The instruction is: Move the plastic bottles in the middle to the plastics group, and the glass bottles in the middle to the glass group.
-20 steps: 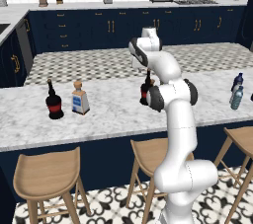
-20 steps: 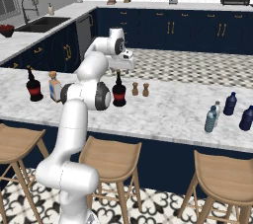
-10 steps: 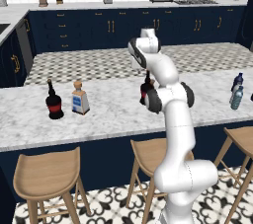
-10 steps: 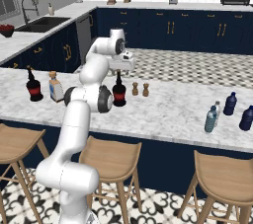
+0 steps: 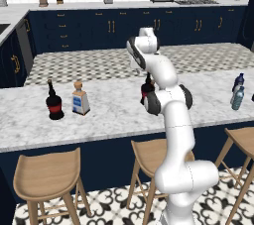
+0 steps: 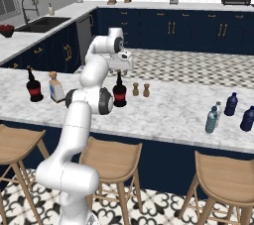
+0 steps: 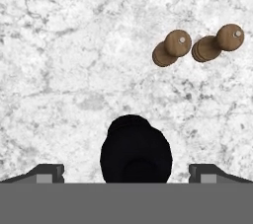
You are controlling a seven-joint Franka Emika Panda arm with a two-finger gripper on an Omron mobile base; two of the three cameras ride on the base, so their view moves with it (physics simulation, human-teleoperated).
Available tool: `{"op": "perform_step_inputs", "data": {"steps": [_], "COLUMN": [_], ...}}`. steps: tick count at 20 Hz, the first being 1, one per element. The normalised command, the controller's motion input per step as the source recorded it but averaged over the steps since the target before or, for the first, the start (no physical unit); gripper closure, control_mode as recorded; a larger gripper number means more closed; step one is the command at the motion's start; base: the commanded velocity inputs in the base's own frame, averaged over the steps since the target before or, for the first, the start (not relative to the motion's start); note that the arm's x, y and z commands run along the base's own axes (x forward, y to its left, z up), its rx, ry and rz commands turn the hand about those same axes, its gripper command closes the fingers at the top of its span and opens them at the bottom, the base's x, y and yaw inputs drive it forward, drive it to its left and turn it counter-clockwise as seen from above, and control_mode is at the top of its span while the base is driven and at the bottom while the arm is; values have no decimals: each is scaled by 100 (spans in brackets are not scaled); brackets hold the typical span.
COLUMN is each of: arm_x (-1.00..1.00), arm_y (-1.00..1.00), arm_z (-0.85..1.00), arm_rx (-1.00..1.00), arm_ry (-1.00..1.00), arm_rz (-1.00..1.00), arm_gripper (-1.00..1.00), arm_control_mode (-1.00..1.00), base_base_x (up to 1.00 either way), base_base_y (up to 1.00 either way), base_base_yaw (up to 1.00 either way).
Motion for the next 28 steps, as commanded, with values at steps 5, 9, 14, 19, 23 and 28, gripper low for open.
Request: {"op": "perform_step_inputs", "data": {"steps": [5, 9, 14, 19, 23, 28], "arm_x": [-12, -18, -34, -41, -38, 6], "arm_y": [-8, -11, 5, 2, 1, 4], "arm_z": [0, -3, -10, -2, -12, -35], "arm_rx": [0, 0, 0, 0, -2, -4], "arm_ry": [0, 0, 0, 0, -3, -16], "arm_rz": [-8, -10, -10, -11, -10, -5], "arm_gripper": [-100, -100, -100, -100, -100, -100], "arm_control_mode": [-100, -100, -100, -100, -100, -100], "base_base_x": [0, 0, 0, 0, 0, 0], "base_base_y": [0, 0, 0, 0, 0, 0], "base_base_yaw": [0, 0, 0, 0, 0, 0]}}
